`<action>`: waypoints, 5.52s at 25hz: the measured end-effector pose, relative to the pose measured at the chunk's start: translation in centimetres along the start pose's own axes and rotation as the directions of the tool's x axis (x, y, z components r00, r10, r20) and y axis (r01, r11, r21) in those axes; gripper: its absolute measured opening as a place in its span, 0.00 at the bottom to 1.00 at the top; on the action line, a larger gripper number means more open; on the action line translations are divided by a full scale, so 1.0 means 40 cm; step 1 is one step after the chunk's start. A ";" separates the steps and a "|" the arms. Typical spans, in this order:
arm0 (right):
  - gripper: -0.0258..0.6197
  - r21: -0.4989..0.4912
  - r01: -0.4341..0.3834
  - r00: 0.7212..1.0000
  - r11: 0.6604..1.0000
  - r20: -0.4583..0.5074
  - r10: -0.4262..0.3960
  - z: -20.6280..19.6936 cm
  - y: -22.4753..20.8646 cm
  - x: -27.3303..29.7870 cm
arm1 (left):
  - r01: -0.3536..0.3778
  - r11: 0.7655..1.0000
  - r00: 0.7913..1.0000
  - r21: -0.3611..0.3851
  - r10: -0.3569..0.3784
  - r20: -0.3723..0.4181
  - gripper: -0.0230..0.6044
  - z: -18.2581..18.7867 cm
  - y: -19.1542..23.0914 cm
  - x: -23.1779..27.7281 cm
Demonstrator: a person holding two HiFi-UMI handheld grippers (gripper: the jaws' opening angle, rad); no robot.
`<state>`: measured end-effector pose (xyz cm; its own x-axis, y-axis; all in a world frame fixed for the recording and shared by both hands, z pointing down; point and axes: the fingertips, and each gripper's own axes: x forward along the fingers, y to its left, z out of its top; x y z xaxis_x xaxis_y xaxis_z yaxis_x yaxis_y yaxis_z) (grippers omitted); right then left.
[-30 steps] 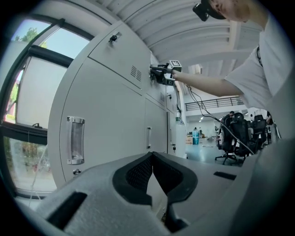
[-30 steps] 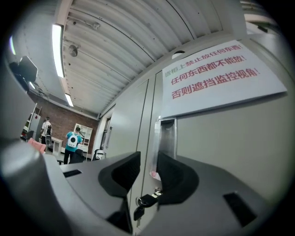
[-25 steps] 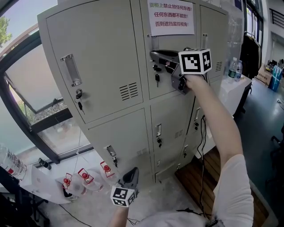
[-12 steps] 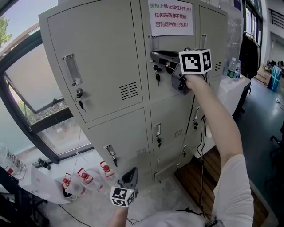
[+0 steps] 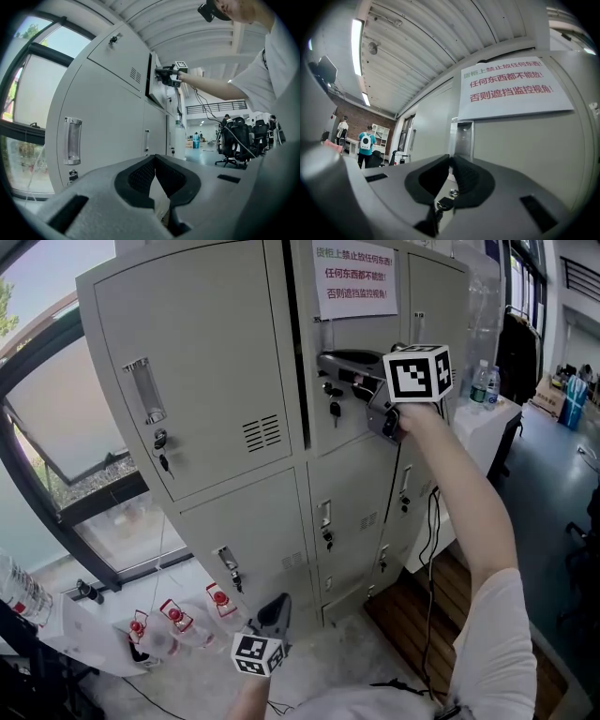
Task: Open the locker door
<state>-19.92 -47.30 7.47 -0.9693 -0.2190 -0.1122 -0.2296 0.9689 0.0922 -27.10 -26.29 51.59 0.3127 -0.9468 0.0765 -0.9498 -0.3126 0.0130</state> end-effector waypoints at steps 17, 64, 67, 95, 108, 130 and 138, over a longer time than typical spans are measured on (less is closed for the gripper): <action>0.08 -0.019 0.040 0.999 0.999 0.007 -0.039 0.019 0.045 -0.166 | 0.086 0.996 0.996 0.009 -0.086 0.005 0.05 0.003 -0.102 0.015; 0.06 -0.028 0.349 0.930 0.937 -0.114 -0.350 -0.620 0.095 -0.544 | 0.170 0.982 0.985 0.083 -0.172 0.016 0.05 0.093 -0.147 0.106; 0.06 -0.031 0.366 0.922 0.930 -0.120 -0.367 -0.688 0.131 -0.557 | 0.165 0.982 0.986 0.092 -0.168 0.022 0.05 0.104 -0.139 0.113; 0.06 0.051 0.410 0.888 0.911 -0.251 -0.386 -0.930 0.252 -0.663 | 0.200 0.956 0.955 0.213 -0.239 0.176 0.05 0.570 0.018 0.243; 0.06 0.173 0.419 0.897 0.891 -0.233 -0.376 -0.945 0.275 -0.707 | 0.307 0.914 0.929 0.265 -0.348 0.124 0.05 0.689 -0.022 0.330; 0.06 0.182 0.493 0.859 0.851 -0.257 -0.443 -0.961 0.285 -0.828 | 0.525 0.839 0.839 0.140 -0.538 0.076 0.05 0.753 -0.158 0.445; 0.06 0.135 0.505 0.842 0.853 -0.294 -0.452 -0.981 0.304 -0.845 | 0.565 0.809 0.812 0.164 -0.580 0.065 0.05 0.742 -0.220 0.451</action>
<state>6.59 -32.64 51.22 -0.7387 -0.6559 0.1550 -0.6728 0.7314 -0.1116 -12.78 -42.90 23.26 0.8057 -0.5922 -0.0104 -0.5896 -0.8002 -0.1100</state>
